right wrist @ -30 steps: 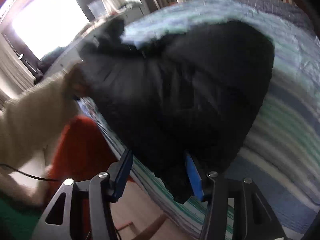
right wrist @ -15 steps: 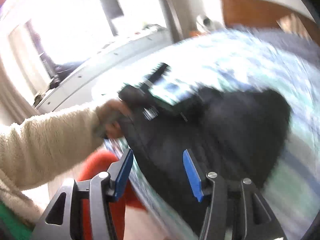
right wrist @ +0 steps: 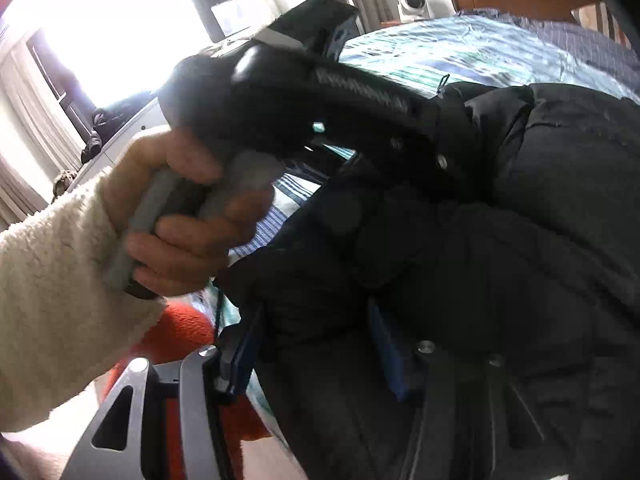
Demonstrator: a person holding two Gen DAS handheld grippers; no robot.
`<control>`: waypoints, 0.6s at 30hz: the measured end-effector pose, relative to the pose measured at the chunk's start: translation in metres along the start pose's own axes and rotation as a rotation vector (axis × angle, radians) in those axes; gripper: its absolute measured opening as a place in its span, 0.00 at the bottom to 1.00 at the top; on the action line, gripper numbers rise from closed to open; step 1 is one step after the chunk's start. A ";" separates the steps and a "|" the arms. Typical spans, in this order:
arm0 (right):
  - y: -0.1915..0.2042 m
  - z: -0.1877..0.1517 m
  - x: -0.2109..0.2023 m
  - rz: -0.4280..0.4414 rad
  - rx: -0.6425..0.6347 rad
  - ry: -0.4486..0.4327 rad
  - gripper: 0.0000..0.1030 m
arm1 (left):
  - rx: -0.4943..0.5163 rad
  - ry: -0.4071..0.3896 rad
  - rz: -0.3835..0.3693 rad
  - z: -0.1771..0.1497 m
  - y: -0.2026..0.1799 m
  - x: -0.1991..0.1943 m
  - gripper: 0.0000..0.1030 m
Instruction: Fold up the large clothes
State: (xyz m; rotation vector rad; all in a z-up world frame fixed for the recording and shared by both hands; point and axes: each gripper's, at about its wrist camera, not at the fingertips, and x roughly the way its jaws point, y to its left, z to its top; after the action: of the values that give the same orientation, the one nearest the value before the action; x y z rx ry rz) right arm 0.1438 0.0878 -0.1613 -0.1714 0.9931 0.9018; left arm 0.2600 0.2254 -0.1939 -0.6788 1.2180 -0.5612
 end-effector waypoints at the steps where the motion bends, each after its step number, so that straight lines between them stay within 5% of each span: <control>1: 0.002 -0.001 -0.002 -0.002 -0.005 -0.004 0.51 | -0.007 -0.002 -0.014 -0.001 0.002 -0.007 0.64; 5: 0.005 -0.005 -0.007 0.006 -0.002 -0.015 0.51 | -0.047 -0.117 -0.069 -0.011 0.017 -0.055 0.94; 12: 0.008 -0.012 -0.013 -0.011 -0.026 -0.024 0.51 | -0.136 -0.141 -0.129 -0.017 0.050 -0.038 0.96; 18: 0.014 -0.017 -0.009 -0.015 -0.041 -0.024 0.51 | -0.075 -0.079 -0.340 -0.001 0.036 -0.005 0.99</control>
State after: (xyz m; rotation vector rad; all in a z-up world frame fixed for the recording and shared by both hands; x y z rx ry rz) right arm 0.1205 0.0827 -0.1604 -0.2024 0.9502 0.9091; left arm 0.2592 0.2535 -0.2175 -0.9720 1.0597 -0.7651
